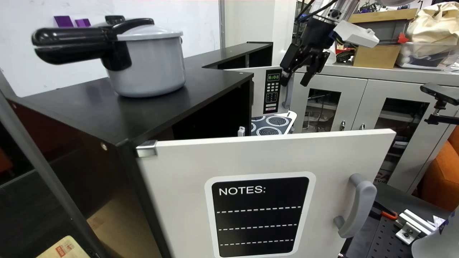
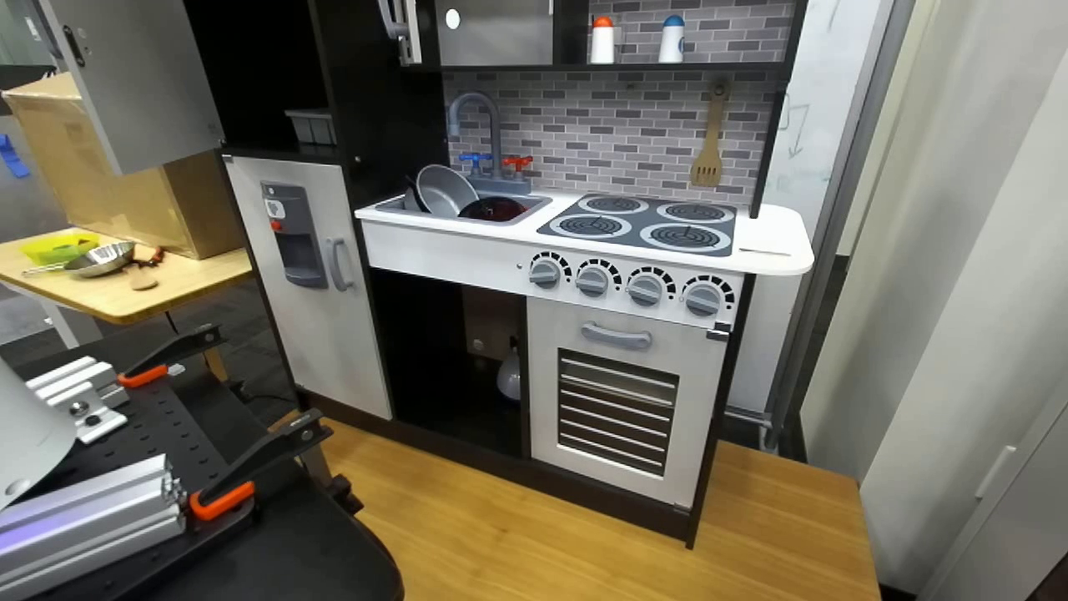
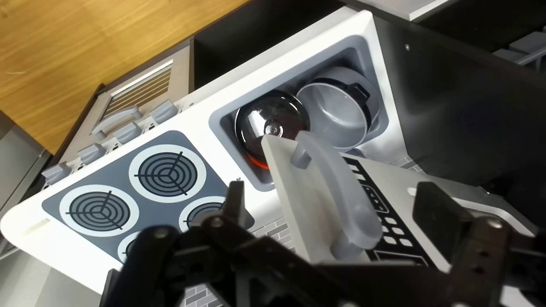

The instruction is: Close the microwave

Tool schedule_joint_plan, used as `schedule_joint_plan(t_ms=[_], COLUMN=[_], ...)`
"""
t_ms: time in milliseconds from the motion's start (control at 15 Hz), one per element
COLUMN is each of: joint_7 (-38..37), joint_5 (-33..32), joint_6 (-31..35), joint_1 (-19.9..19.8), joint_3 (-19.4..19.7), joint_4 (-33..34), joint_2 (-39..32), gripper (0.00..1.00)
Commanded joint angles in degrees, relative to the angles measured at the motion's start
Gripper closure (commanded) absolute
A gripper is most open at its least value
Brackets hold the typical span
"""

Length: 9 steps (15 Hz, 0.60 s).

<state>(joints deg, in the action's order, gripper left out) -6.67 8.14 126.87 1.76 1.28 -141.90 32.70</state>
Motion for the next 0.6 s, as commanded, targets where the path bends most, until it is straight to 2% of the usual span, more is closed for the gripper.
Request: schedule_joint_plan(t_ms=[0,200,533], joint_7=[-0.7,-0.8,-1.5], joint_5=[-1.8,-2.3,-3.8], joint_6=[3.8,7.6,9.1], joint_1=[-1.5,-1.2,-1.4], joint_3=[-1.9,-2.8,-3.9], joint_4=[-1.1,-1.9,-2.9], joint_2=[0.5,0.6,0.6], gripper=[0.0,0.0,0.0])
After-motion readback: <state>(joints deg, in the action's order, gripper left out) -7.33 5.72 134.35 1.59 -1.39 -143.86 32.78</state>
